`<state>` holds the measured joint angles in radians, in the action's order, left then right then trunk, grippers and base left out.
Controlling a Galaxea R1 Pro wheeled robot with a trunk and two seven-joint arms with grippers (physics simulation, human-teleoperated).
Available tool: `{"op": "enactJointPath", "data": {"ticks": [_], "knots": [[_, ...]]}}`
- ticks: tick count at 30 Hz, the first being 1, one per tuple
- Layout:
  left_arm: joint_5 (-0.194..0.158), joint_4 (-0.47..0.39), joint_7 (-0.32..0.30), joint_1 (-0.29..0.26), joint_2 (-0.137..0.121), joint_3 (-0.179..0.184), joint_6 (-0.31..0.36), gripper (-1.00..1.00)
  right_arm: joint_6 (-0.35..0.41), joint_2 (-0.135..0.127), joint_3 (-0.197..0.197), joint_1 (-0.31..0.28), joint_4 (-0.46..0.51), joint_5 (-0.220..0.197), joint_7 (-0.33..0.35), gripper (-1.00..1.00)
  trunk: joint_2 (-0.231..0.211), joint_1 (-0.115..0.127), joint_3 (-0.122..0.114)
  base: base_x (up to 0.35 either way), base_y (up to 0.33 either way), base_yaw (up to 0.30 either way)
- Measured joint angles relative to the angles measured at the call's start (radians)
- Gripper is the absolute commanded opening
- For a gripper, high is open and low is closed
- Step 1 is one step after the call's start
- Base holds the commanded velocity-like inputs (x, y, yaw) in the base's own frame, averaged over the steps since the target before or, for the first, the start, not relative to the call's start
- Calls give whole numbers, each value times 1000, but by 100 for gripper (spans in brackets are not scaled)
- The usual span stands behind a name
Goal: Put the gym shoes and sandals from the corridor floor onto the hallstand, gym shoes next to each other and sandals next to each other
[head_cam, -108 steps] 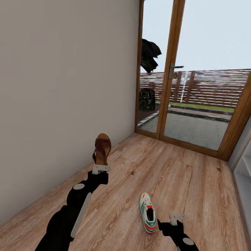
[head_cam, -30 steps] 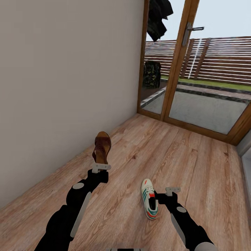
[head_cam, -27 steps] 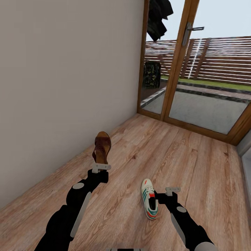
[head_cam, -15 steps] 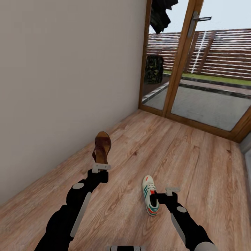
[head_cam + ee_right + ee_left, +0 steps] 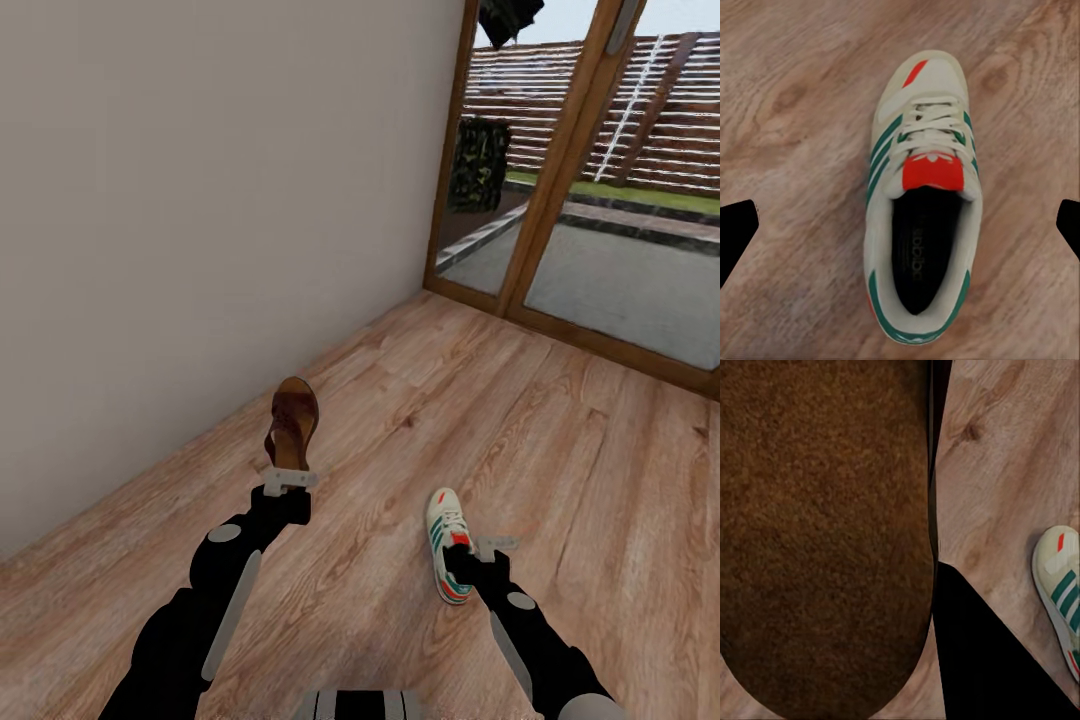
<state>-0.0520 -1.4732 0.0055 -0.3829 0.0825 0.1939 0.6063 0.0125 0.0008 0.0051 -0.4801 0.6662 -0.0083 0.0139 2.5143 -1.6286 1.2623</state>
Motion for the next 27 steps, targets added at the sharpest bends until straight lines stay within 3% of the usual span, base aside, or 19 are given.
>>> {"op": "enactJointPath", "data": {"ticks": [7, 14, 20, 27], "knots": [[0, -1, 0, 0, 0, -1, -1, -100, 0, -1, -3, 0, 6, 0, 0, 100, 2, -3, 35, 0, 0, 150], [6, -146, 3, -11, 13, 0, 4, -100, 0, -2, -14, 0, 1, -4, 0, 100, 2, -3, 36, 0, 0, 12], [31, -158, 3, -22, 15, -1, 7, -100, 0, -2, -41, 0, -1, -5, 0, 100, 2, -3, 38, 0, 0, -26], [47, -160, 3, -23, 15, -1, 8, -100, 0, -2, -45, 0, -1, -5, 0, 100, 3, -6, 75, 0, 0, -107]]}}
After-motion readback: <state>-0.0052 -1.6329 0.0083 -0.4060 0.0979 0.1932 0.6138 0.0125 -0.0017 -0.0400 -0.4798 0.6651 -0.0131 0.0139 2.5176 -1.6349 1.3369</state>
